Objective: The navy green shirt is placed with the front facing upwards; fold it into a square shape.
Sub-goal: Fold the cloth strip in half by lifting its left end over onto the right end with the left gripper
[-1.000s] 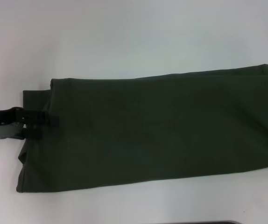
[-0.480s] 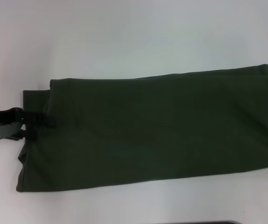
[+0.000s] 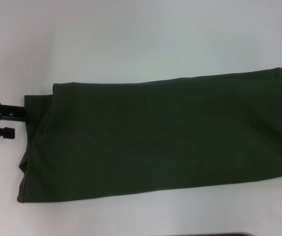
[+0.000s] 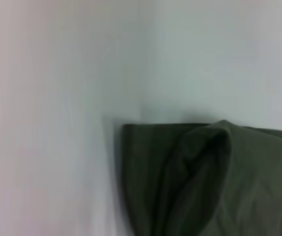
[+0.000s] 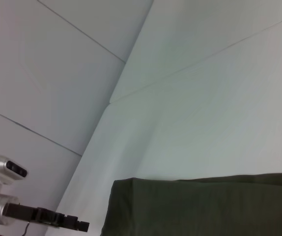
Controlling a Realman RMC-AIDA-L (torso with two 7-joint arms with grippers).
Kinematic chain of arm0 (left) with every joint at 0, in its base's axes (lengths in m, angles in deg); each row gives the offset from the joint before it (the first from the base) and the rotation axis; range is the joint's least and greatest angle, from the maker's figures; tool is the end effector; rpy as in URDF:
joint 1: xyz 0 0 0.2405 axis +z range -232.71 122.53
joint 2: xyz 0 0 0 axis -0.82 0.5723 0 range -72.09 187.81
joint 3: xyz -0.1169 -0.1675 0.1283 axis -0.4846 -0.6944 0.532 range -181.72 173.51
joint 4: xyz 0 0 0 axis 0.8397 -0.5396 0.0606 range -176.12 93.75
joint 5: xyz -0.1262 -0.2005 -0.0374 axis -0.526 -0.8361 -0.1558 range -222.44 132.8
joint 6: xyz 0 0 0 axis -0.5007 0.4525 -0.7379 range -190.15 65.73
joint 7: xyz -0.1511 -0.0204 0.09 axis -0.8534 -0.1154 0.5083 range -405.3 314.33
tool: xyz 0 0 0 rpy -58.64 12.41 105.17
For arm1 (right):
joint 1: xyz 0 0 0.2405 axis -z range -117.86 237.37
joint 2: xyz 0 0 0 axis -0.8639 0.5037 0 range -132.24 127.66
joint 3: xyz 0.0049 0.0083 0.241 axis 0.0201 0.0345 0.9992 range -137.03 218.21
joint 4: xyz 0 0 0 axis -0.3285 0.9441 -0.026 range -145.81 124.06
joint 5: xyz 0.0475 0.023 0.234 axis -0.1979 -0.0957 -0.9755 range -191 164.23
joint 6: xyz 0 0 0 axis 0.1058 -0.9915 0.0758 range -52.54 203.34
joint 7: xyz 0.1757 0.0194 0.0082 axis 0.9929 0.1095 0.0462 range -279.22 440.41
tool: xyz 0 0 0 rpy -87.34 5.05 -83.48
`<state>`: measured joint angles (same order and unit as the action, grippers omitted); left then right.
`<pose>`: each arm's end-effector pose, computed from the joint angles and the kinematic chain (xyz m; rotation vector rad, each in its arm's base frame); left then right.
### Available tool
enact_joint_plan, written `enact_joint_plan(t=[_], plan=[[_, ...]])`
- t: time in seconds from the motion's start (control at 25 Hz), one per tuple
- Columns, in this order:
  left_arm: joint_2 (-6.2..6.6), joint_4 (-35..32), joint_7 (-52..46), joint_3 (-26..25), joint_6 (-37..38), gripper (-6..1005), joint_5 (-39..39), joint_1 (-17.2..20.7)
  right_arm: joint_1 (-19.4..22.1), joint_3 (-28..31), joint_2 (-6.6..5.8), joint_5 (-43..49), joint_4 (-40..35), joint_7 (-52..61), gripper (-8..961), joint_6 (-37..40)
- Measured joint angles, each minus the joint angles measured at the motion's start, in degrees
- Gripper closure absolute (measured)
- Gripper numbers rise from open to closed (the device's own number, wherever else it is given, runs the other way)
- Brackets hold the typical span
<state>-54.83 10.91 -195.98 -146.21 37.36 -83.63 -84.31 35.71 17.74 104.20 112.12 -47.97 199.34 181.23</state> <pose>-0.3171 0.3343 0.0542 -2.1081 -2.1018 -0.1137 0.3342 0.3045 0.0925 -2.3659 1.6914 0.7556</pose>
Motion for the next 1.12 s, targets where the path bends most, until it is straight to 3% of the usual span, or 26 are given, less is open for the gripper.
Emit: enact_joint_plan(t=[0.12, 0.48, 1.12], plan=[[0.06, 0.0, -0.9, 0.1, 0.1, 96, 1.7, -0.8, 0.0, 0.0, -0.02, 0.0, 0.0, 0.0, 86, 0.0], [-2.32, -0.4, -1.2, 0.2, -1.7, 96, 6.5, -2.8, 0.1, 0.0, -0.15, 0.0, 0.0, 0.0, 87, 0.0], [-3.41, -0.6, -1.6, 0.2, -4.4, 97, 8.6, -3.2, 0.1, -0.1, -0.23, 0.1, 0.0, 0.0, 86, -0.3]])
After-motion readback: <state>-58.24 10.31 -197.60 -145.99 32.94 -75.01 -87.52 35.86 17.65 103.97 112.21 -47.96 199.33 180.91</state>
